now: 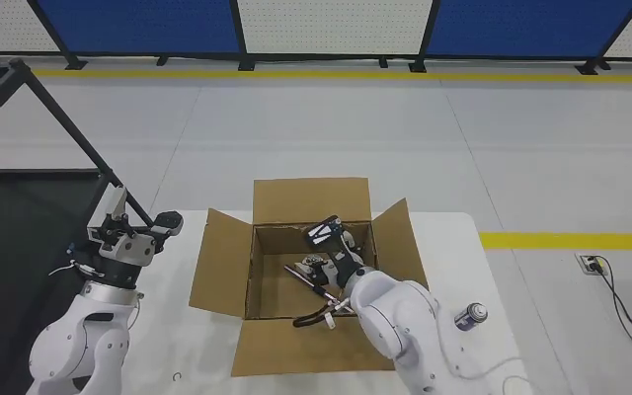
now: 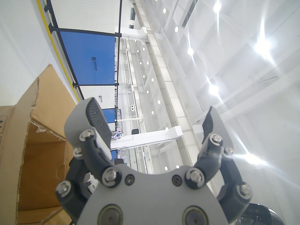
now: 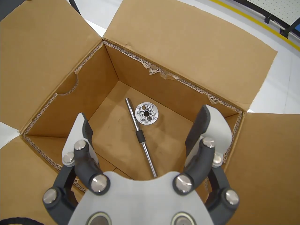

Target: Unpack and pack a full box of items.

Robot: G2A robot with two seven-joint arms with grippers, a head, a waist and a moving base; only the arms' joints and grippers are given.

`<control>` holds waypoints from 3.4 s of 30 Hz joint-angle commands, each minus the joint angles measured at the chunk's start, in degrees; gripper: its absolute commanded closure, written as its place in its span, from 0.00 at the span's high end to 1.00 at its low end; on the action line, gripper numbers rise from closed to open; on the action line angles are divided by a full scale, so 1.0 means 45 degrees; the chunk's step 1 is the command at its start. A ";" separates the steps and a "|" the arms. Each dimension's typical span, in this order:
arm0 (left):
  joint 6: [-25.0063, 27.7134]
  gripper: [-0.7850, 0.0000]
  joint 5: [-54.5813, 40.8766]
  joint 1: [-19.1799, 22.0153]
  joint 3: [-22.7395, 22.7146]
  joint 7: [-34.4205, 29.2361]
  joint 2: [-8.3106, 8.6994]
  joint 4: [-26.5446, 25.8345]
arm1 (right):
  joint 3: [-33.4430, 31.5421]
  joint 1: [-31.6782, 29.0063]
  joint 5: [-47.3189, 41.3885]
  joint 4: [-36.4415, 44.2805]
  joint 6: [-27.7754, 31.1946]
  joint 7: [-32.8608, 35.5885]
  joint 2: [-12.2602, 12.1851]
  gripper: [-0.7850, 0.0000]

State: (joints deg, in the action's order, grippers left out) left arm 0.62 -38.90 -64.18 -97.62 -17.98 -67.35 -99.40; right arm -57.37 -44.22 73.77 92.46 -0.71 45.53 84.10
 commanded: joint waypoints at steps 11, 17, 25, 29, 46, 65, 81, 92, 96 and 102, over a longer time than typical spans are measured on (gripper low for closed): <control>0.0000 1.00 0.0000 0.0000 0.0000 0.0000 0.0000 0.0000 | 0.0856 0.1630 -0.1492 -0.3654 -0.0323 0.0110 0.0523 1.00; 0.0000 1.00 0.0000 0.0000 0.0000 0.0000 0.0000 0.0000 | 0.1809 0.2998 -0.2256 -0.6234 -0.0840 0.0108 0.1114 1.00; 0.0000 1.00 0.0000 0.0000 0.0000 0.0000 0.0000 0.0000 | 0.2582 0.4180 -0.2773 -0.8633 -0.1374 -0.0140 0.1776 1.00; 0.0000 1.00 0.0000 0.0000 0.0000 0.0000 0.0000 0.0000 | 0.2814 0.4666 -0.3069 -0.9659 -0.1507 -0.0171 0.2082 1.00; 0.0000 1.00 0.0000 0.0000 0.0000 0.0000 0.0000 0.0000 | 0.3204 0.6004 -0.4114 -1.3099 -0.0928 -0.0995 0.3120 0.29; 0.0000 1.00 0.0000 0.0000 0.0000 0.0000 0.0000 0.0000 | 0.2187 0.5215 -0.3167 -1.0738 -0.0034 -0.1703 0.2593 0.00; 0.0000 1.00 0.0000 0.0000 0.0000 0.0000 0.0000 0.0000 | -0.1545 -0.2121 -0.0207 0.1527 0.2687 0.0024 0.0460 0.00; 0.0000 1.00 0.0000 0.0000 0.0000 0.0000 0.0000 0.0000 | -0.1666 -0.2310 -0.0375 0.1716 0.2943 -0.0089 0.0419 0.00; 0.0000 1.00 0.0000 0.0000 0.0000 0.0000 0.0000 0.0000 | -0.1684 -0.2416 -0.0403 0.1810 0.2909 -0.0314 0.0412 0.00; 0.0000 1.00 0.0000 0.0000 0.0000 0.0000 0.0000 0.0000 | -0.2786 -0.3574 -0.1144 0.4431 0.3871 -0.0655 0.0156 0.00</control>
State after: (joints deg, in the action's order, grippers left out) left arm 0.62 -38.90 -64.18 -97.62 -17.98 -67.35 -99.40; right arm -68.29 -58.85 69.28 109.23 16.16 42.32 85.09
